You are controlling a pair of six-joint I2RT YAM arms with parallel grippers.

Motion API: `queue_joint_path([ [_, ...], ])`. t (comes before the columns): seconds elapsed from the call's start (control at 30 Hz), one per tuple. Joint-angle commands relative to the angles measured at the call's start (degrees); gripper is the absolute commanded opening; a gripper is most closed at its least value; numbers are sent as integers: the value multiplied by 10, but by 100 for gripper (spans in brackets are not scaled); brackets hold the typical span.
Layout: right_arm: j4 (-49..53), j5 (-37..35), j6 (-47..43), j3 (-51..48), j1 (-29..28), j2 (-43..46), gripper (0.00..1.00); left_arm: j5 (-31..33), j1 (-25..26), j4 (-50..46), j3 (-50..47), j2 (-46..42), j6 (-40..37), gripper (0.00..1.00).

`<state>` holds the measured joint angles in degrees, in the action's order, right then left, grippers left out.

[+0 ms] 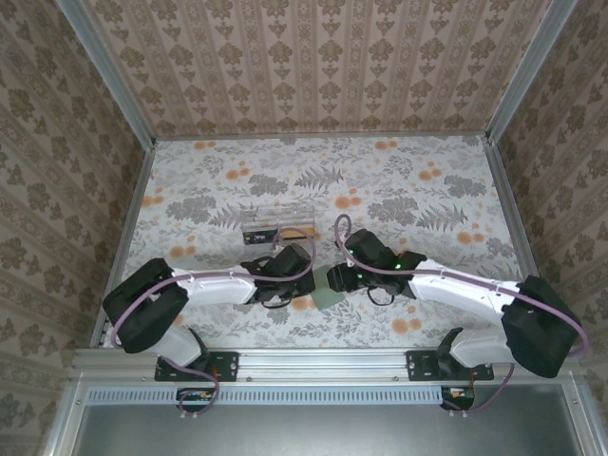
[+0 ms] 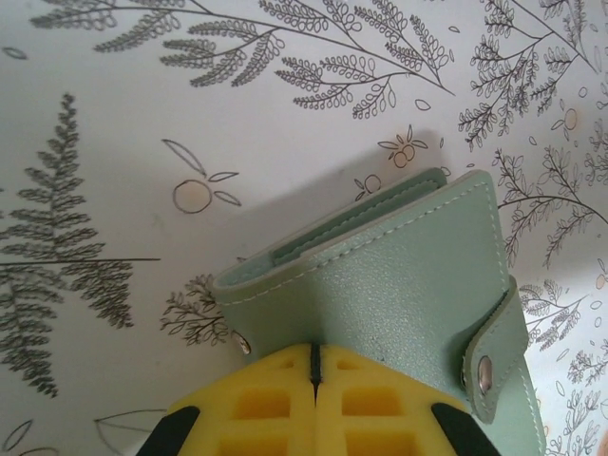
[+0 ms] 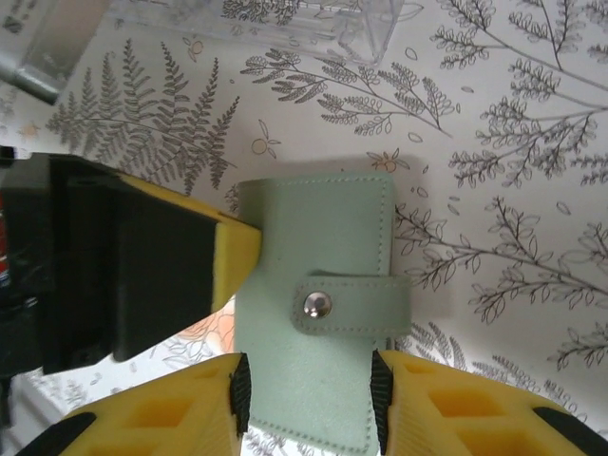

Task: Take the credit cards out of the card holder

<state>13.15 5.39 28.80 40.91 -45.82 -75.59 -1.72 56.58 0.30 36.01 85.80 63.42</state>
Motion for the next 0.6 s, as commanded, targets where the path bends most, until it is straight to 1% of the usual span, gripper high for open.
queue_joint_path([
  [0.0, 32, -73, -39, 26, -29, -29, 43, 17, -7, -27, -43, -36, -6, 0],
  [0.07, 39, -99, -53, 40, -46, -50, 44, 31, -11, -33, -55, -80, -2, 0],
  [0.17, 52, -133, -68, 62, -64, -81, 45, 58, -19, -61, -75, -157, 2, 12],
  [0.3, 58, -154, -85, 89, -90, -108, 47, 80, -35, -96, -108, -257, 6, 21],
  [0.5, 79, -175, -116, 135, -119, -161, 48, 112, -60, -161, -159, -399, 26, 28],
  [0.57, 86, -181, -125, 148, -124, -184, 48, 115, -66, -172, -176, -441, 32, 33],
])
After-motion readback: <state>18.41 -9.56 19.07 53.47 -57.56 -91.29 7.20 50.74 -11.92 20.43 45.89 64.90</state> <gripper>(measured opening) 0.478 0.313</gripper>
